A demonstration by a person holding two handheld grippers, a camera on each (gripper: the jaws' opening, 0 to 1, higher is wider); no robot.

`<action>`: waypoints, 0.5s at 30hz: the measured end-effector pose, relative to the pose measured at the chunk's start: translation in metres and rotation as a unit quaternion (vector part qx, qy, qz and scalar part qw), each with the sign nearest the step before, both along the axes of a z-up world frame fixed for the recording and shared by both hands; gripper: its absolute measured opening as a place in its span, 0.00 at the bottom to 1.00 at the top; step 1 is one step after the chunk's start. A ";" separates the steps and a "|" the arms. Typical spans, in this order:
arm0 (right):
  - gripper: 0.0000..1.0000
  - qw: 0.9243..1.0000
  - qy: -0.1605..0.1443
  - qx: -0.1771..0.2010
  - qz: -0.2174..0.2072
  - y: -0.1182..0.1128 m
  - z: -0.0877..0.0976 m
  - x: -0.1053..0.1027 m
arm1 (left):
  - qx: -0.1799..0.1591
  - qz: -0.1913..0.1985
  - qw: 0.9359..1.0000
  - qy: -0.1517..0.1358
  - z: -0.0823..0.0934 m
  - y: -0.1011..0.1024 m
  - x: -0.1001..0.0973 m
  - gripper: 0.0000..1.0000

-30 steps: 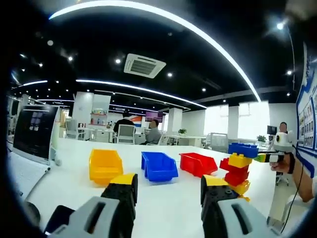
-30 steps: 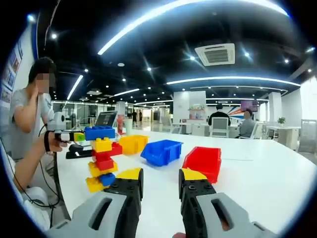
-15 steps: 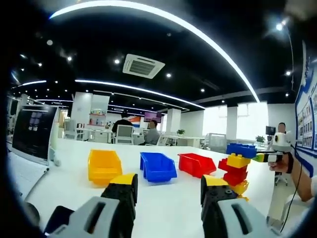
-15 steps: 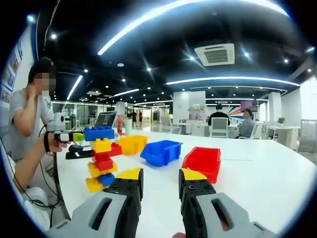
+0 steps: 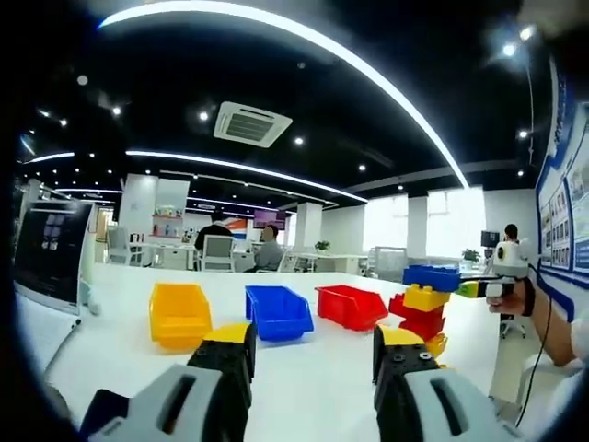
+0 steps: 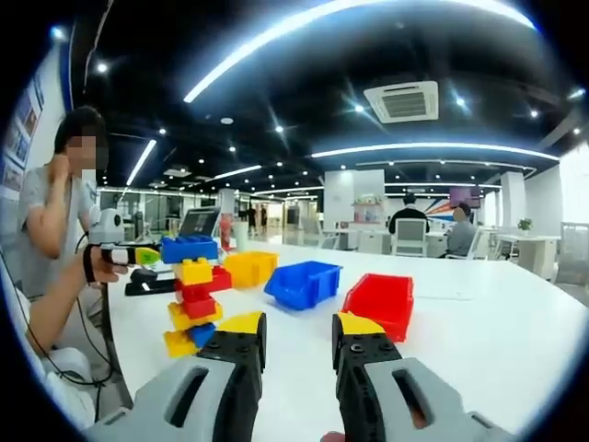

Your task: Take apart the toy blocks one by one and place each separated block into its matching bin, sorting the blocks by their type until all the connected pieces are disassembled and separated into the correct bins

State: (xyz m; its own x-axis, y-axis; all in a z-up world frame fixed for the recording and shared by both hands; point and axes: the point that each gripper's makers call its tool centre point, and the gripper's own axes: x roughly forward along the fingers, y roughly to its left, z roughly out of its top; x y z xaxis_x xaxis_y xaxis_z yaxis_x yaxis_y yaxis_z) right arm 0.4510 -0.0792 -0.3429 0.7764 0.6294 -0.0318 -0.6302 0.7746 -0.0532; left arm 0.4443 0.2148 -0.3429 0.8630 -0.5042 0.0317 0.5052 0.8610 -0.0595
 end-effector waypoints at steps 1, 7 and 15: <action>0.30 1.000 0.000 0.000 0.001 0.000 0.001 0.000 | -0.002 -0.010 1.000 -0.003 0.002 -0.004 -0.003 0.53; 0.31 1.000 0.005 0.021 0.022 0.008 0.005 -0.006 | -0.024 -0.070 0.997 -0.028 0.017 -0.027 -0.017 0.54; 0.33 0.998 0.000 0.032 0.059 0.024 0.012 -0.018 | -0.024 -0.106 0.994 -0.017 0.007 -0.053 -0.018 0.56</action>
State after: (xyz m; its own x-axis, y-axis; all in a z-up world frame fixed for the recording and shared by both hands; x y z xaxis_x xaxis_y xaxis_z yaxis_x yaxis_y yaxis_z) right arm 0.4325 -0.0554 -0.3314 0.6973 0.7167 0.0111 -0.7167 0.6974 -0.0050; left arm 0.4266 0.1622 -0.3359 0.7355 -0.6719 0.0873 0.6774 0.7314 -0.0787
